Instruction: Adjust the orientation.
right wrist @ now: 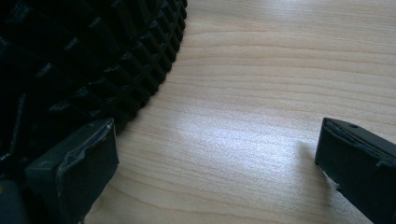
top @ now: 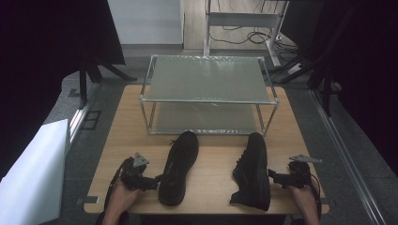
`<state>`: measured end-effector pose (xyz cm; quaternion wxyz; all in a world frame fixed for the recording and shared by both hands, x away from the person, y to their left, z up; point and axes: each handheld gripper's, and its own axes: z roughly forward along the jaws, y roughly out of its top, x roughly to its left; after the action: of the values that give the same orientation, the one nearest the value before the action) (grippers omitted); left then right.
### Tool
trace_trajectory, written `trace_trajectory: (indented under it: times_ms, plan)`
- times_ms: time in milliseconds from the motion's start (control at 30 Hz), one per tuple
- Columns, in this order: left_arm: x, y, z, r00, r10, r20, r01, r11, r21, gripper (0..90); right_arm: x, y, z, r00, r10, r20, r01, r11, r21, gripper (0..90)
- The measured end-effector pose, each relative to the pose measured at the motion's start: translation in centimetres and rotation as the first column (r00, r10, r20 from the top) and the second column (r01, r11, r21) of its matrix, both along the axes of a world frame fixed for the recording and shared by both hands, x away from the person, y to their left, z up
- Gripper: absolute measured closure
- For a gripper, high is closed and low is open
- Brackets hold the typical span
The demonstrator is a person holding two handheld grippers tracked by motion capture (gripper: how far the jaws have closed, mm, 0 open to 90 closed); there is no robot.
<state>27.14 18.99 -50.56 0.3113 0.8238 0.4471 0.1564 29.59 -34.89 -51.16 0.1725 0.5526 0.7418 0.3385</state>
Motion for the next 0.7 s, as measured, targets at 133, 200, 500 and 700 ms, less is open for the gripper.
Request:
trace_trajectory:
  times_ms: [133,200,500,700]
  plan:
    - [-0.1,-0.7,0.0,0.9998,-0.018,0.009,0.018,0.9998,0.006,2.8,0.0,0.0,0.0,1.0000,-0.001,0.005,0.001,1.0000,0.000,0.0]
    - [-0.2,-1.0,0.0,0.9995,-0.030,0.012,0.030,0.9995,0.007,2.7,0.0,0.0,0.0,1.0000,-0.002,0.005,0.002,1.0000,0.002,0.0]
    - [-0.4,-2.7,-0.1,0.9963,-0.082,0.024,0.082,0.9964,0.021,2.3,0.0,-0.1,0.0,1.0000,-0.002,0.008,0.002,1.0000,0.008,0.0]
    - [-0.5,-3.1,-0.1,0.9959,-0.086,0.029,0.085,0.9959,0.029,2.1,0.0,-0.1,0.0,0.9999,-0.001,0.012,0.001,0.9999,0.011,0.0]
